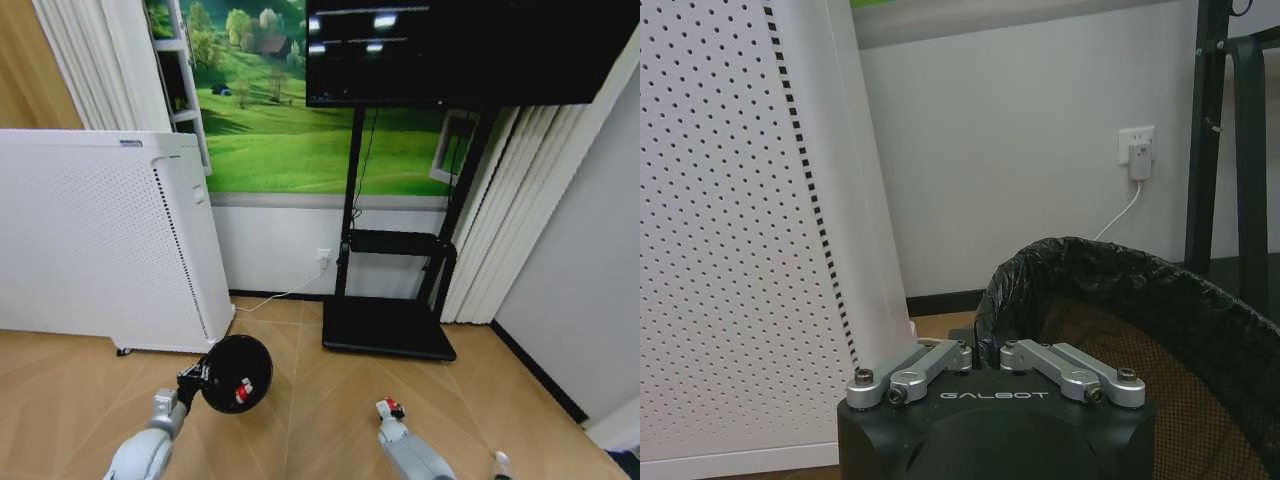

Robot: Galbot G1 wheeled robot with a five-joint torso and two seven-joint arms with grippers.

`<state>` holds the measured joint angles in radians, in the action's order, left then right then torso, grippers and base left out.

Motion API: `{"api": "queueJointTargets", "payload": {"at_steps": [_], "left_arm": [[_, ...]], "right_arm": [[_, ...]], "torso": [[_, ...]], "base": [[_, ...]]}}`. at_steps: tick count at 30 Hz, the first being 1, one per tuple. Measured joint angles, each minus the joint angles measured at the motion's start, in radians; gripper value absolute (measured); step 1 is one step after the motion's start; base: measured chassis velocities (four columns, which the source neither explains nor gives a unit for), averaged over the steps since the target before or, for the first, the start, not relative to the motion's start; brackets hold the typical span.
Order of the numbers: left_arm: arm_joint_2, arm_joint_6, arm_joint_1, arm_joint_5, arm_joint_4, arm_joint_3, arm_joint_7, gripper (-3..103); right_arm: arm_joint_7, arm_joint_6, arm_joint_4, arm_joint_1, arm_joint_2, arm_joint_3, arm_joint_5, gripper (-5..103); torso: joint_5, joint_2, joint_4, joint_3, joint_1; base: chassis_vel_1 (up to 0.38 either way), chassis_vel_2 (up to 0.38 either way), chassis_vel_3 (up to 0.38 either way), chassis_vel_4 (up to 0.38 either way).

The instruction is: Pick up the trash bin and place the garbage on the floor into it.

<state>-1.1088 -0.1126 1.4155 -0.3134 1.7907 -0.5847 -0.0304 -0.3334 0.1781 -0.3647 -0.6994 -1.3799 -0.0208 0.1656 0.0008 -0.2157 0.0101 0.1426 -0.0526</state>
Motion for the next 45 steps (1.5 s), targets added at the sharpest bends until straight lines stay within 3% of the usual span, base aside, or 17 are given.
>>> {"api": "queueJointTargets", "payload": {"at_steps": [1,2,9,15,18,19,21,24,25,26,27,29,30,34,44,45], "left_arm": [[0.0,0.0,0.0,0.0,0.0,0.0,0.0,7],[0.0,0.0,0.0,0.0,0.0,0.0,0.0,7],[0.002,0.0,0.003,0.0,-0.001,-0.003,0.0,7],[0.007,0.0,0.002,-0.003,-0.001,-0.004,0.001,7],[0.008,0.0,-0.001,-0.005,-0.001,-0.004,0.001,7],[0.008,-0.001,-0.005,-0.007,0.0,-0.002,0.001,7],[0.009,-0.001,-0.006,-0.008,0.0,-0.002,0.001,7],[0.012,-0.002,-0.017,-0.01,-0.001,0.005,0.001,7],[0.012,-0.002,-0.017,-0.01,-0.001,0.005,0.001,7],[0.016,-0.003,-0.024,-0.011,-0.001,0.01,0.001,7],[0.016,-0.003,-0.024,-0.011,-0.001,0.01,0.001,7],[0.027,-0.006,-0.043,-0.015,-0.001,0.03,0.002,7],[0.027,-0.006,-0.043,-0.015,-0.001,0.03,0.002,7],[0.04,-0.013,-0.068,-0.016,-0.001,0.072,0.004,7],[0.058,-0.018,-0.115,-0.022,-0.007,0.16,0.015,7],[0.061,-0.017,-0.118,-0.022,-0.008,0.162,0.015,7]], "right_arm": [[0.0,0.0,0.0,0.0,0.0,0.0,0.0,52],[0.0,-0.001,0.0,0.0,0.0,0.0,0.0,46],[-0.001,-0.008,-0.005,-0.002,0.0,-0.001,0.005,41],[-0.039,0.015,-0.121,-0.036,0.04,0.022,0.084,41],[-0.067,0.048,-0.197,-0.058,0.072,0.04,0.15,38],[-0.083,0.076,-0.281,-0.086,0.105,0.05,0.213,38],[-0.087,0.088,-0.313,-0.098,0.12,0.052,0.235,38],[-0.111,0.135,-0.525,-0.172,0.231,0.045,0.329,38],[-0.111,0.135,-0.525,-0.172,0.231,0.045,0.329,38],[-0.115,0.145,-0.61,-0.203,0.288,0.029,0.351,38],[-0.115,0.145,-0.61,-0.203,0.288,0.029,0.351,38],[-0.098,0.147,-0.79,-0.272,0.389,-0.025,0.361,38],[-0.098,0.147,-0.79,-0.272,0.389,-0.025,0.361,38],[-0.038,0.099,-0.997,-0.361,0.469,-0.118,0.338,38],[0.088,-0.052,-1.231,-0.524,0.534,-0.273,0.251,38],[0.124,-0.093,-1.257,-0.543,0.541,-0.288,0.239,38]], "torso": [[0.0,0.0,0.0,0.0,0.0],[-0.0001,0.0,0.0003,0.0,0.0],[-0.0006,0.0,0.0006,0.0,0.0],[0.0012,0.001,0.0013,0.001,-0.001],[-0.0002,0.001,0.0015,0.001,-0.001],[0.0,0.001,0.0009,0.001,-0.001],[0.0003,0.001,0.0007,0.001,-0.001],[0.0001,0.001,0.0003,0.0,0.0],[0.0001,0.001,0.0003,0.0,0.0],[-0.0002,0.0,0.0006,0.0,0.0],[-0.0002,0.0,0.0006,0.0,0.0],[-0.0007,0.0,0.0011,0.0,0.0],[-0.0007,0.0,0.0011,0.0,0.0],[-0.0005,0.0,0.0003,0.0,0.0],[-0.0007,0.0,0.001,0.0,0.0],[-0.0007,0.0,0.0011,0.0,0.0]], "base": [[0.0,0.0,0.0,0.0],[0.0,0.0,0.0,0.0],[0.0,0.0,0.0,0.0],[0.0,0.0,0.0,0.0],[0.0,0.0,0.0,0.0],[0.0,0.0,0.0,0.0],[0.0,0.0,0.0,0.0],[0.0,0.0,0.0,0.0],[0.0,0.0,0.0,0.0],[0.0,0.0,0.0,0.0],[0.0,0.0,0.0,0.0],[0.0,0.0,0.0,0.0],[0.0,0.0,0.0,0.0],[0.0,0.0,0.0,0.0],[0.0,0.0,0.0,0.0],[0.0,0.0,0.0,0.0]]}}
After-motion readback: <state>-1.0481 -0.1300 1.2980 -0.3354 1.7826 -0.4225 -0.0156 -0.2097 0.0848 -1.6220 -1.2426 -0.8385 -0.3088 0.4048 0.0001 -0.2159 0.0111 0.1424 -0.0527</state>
